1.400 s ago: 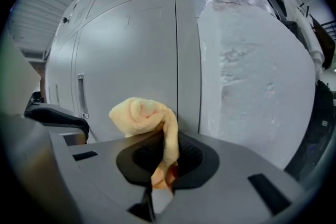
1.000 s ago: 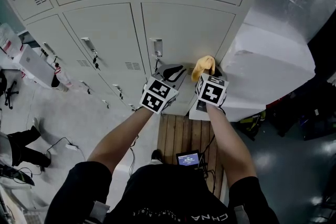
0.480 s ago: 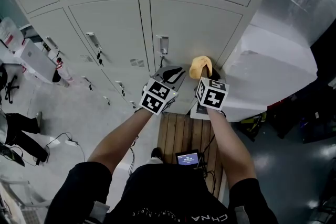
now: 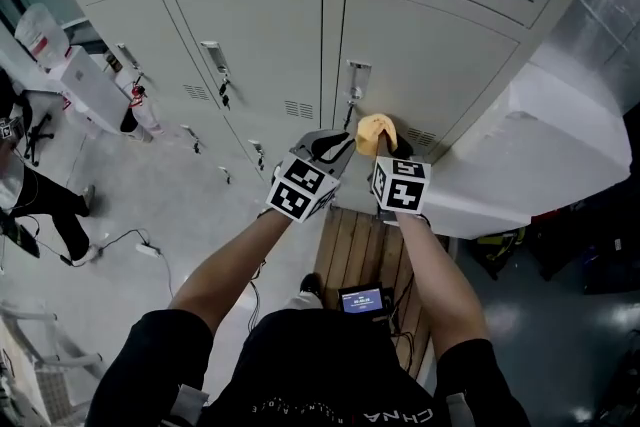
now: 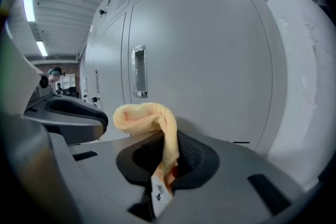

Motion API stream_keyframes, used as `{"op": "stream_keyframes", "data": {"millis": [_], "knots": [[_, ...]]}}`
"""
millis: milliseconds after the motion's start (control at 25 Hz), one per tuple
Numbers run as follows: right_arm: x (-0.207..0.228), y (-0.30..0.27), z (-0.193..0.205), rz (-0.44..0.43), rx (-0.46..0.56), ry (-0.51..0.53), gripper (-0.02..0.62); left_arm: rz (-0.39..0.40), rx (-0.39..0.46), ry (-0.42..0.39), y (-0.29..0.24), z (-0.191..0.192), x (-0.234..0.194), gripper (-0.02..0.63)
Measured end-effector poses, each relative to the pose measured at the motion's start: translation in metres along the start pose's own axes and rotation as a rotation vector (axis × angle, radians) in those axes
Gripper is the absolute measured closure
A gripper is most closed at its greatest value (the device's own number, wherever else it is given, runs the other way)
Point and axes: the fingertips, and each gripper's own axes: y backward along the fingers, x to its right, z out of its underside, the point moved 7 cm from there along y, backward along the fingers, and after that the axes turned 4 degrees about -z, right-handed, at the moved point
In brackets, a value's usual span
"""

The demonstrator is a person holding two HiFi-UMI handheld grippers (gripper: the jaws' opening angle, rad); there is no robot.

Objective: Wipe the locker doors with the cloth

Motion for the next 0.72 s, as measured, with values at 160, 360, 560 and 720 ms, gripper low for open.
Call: {"op": "stream_keyframes", "data": {"millis": [160, 360, 560, 720], "knots": [[-0.022, -0.019, 0.004, -0.037, -0.019, 0.021, 0.534, -0.024, -0.012, 0.008, 0.012, 0.011, -0.017, 0.545], [-0.037, -0.038, 0.004, -0.051, -0.031, 0.026, 0.534, -0.034, -0.018, 0.011, 0.021, 0.019, -0.03, 0.545], [-0.045, -0.051, 0.006, -0.055, -0.039, 0.001, 0.534, -0.035, -0.021, 0.012, 0.025, 0.024, -0.039, 0.546], [-0.052, -0.059, 0.008, -0.059, -0.041, -0.035, 0.534, -0.03, -0.016, 0.012, 0.023, 0.024, -0.044, 0.545]]}}
